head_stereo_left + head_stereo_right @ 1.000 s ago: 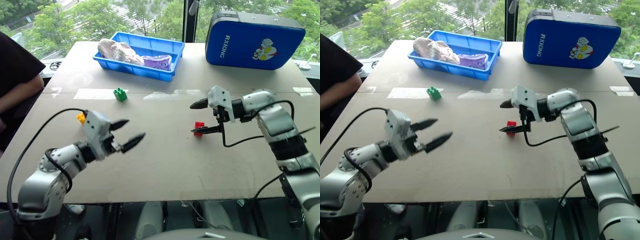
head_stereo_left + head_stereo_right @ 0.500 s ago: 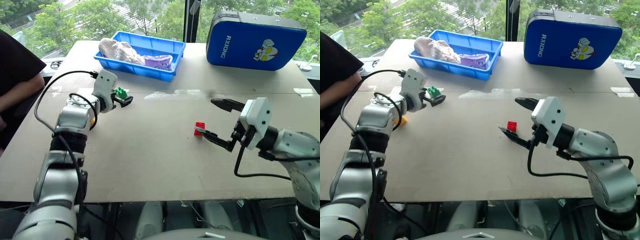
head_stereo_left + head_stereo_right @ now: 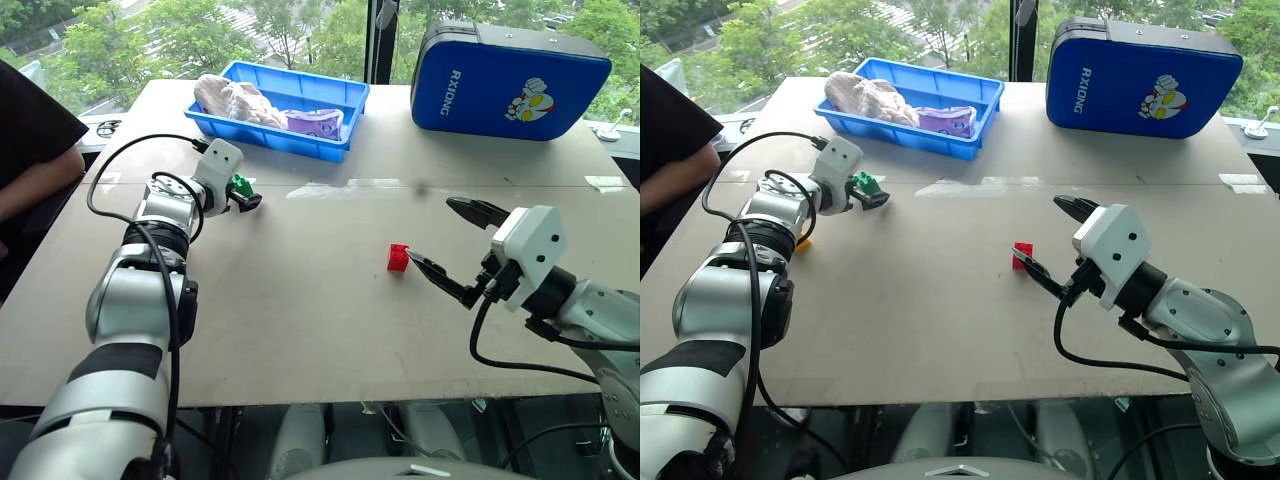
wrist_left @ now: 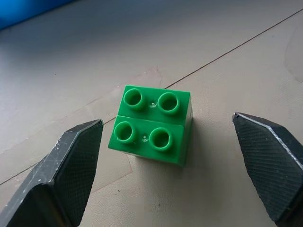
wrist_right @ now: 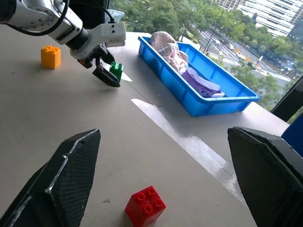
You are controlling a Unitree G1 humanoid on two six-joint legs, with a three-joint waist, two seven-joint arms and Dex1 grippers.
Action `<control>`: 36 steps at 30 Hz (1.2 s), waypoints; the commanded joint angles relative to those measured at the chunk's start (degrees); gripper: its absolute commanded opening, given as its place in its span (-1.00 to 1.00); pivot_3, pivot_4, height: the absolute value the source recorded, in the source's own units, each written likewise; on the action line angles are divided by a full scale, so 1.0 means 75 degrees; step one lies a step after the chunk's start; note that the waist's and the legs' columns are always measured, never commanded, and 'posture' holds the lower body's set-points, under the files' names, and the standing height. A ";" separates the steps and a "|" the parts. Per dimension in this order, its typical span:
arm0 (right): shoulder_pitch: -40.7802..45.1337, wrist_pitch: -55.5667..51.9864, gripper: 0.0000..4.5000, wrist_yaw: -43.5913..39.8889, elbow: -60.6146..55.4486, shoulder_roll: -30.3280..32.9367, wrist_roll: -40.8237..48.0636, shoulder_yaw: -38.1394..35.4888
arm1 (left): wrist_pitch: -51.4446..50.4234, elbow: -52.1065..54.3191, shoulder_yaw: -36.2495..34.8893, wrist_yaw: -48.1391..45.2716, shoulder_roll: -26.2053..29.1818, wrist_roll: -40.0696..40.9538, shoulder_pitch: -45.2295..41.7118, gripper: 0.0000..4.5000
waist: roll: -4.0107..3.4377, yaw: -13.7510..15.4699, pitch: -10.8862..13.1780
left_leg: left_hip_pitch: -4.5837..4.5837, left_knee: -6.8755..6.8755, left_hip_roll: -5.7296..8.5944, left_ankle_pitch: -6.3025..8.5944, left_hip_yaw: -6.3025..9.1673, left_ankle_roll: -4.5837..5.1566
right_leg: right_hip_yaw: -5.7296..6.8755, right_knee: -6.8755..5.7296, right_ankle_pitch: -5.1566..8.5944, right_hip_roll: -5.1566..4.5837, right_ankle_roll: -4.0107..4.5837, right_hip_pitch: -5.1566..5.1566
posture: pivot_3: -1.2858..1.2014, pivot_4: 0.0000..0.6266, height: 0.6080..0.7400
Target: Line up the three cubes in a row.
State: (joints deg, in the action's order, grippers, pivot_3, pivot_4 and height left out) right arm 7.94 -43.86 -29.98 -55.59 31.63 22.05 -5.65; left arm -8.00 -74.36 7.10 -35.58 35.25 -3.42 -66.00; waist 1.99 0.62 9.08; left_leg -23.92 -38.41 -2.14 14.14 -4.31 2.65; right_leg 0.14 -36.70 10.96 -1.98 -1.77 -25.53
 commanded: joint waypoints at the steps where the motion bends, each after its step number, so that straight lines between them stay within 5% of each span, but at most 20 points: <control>1: -0.0021 -0.0021 1.00 0.0215 -0.0381 0.0088 0.0146 -0.0226 | 0.0342 -0.0081 -0.0289 0.0072 0.0081 -0.0086 -0.0206 0.23 | 0.0003 0.0004 0.0000 | 0.0000 0.0000 0.0000 0.0000 0.0000 0.0000 | 0.0000 0.0000 0.0000 0.0000 0.0000 0.0000 | 0.03 -0.52 1.00; 5: -0.0070 -0.0052 1.00 0.0319 -0.0422 0.0135 0.0238 -0.0216 | 0.0530 -0.0099 -0.0509 -0.0061 0.0070 -0.0056 -0.0156 -0.45 | 0.0007 0.0005 0.0001 | 0.0000 -0.0001 -0.0001 0.0000 0.0002 0.0000 | 0.0000 -0.0001 0.0000 -0.0001 0.0000 0.0001 | 0.03 -0.52 1.00; 9: -0.0219 -0.0037 1.00 0.0205 -0.0451 0.0280 0.0440 -0.0203 | 0.0792 0.0056 -0.0818 -0.0967 0.0122 0.0204 -0.0012 -0.44 | 0.0009 0.0005 0.0001 | 0.0000 -0.0001 -0.0001 0.0000 0.0001 0.0000 | 0.0001 -0.0001 -0.0001 -0.0001 0.0000 0.0001 | 0.03 -0.52 1.00; 13: -0.0808 0.0297 1.00 -0.0391 -0.0534 0.0753 0.0679 -0.0365 | 0.0843 0.0711 -0.0987 -0.3443 0.0096 0.0660 0.0294 -0.44 | 0.0009 0.0003 0.0001 | -0.0001 -0.0001 -0.0001 0.0000 0.0000 0.0000 | 0.0001 0.0000 0.0001 -0.0002 0.0004 0.0001 | 0.03 -0.52 1.00; 16: -0.1413 0.0804 1.00 -0.1068 -0.0337 0.1138 0.0834 -0.0710 | 0.1708 0.2318 -0.0490 -0.5108 0.0078 0.0715 0.1371 -0.44 | 0.0009 0.0002 0.0001 | -0.0002 0.0000 -0.0001 0.0000 0.0001 0.0000 | 0.0001 0.0000 0.0005 -0.0004 0.0010 0.0002 | 0.03 -0.52 1.00; 19: -0.1712 0.0968 1.00 -0.1482 -0.0080 0.1412 0.1087 -0.0993 | 0.1139 0.3496 -0.0285 -0.6136 0.0076 0.0946 0.1872 -0.44 | 0.0012 -0.0014 0.0001 | 0.0005 -0.0002 -0.0008 0.0000 0.0008 0.0001 | -0.0008 -0.0002 0.0013 -0.0005 0.0026 0.0004 | 0.03 -0.52 1.00; 27: -0.2083 0.1414 1.00 -0.2161 0.0320 0.1847 0.1415 -0.1390 | 0.0733 0.5509 0.0426 -0.6660 -0.0142 0.0869 0.2341 -0.44 | 0.0014 0.0021 0.0000 | 0.0014 -0.0027 -0.0010 0.0000 0.0031 0.0003 | -0.0006 -0.0008 0.0018 -0.0003 0.0027 0.0022 | 0.03 -0.52 1.00; 36: -0.2458 0.1774 1.00 -0.2246 0.0454 0.1935 0.1292 -0.1447 | 0.1178 0.5398 0.0878 -0.6887 -0.0135 0.0692 0.2342 -0.44 | 0.0013 0.0014 0.0001 | 0.0014 -0.0028 -0.0005 0.0001 0.0033 0.0004 | -0.0009 -0.0008 0.0032 0.0006 0.0000 0.0019 | 0.03 -0.52 1.00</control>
State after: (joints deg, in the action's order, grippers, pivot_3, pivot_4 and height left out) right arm -10.37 -31.97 -47.08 -51.24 45.70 31.70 -14.66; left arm -0.51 -34.29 13.75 -86.76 34.02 1.81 -48.21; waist 2.09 0.73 9.08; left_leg -23.82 -38.63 -2.17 14.14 -4.06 2.68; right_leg 0.07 -36.77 11.21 -1.93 -1.77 -25.38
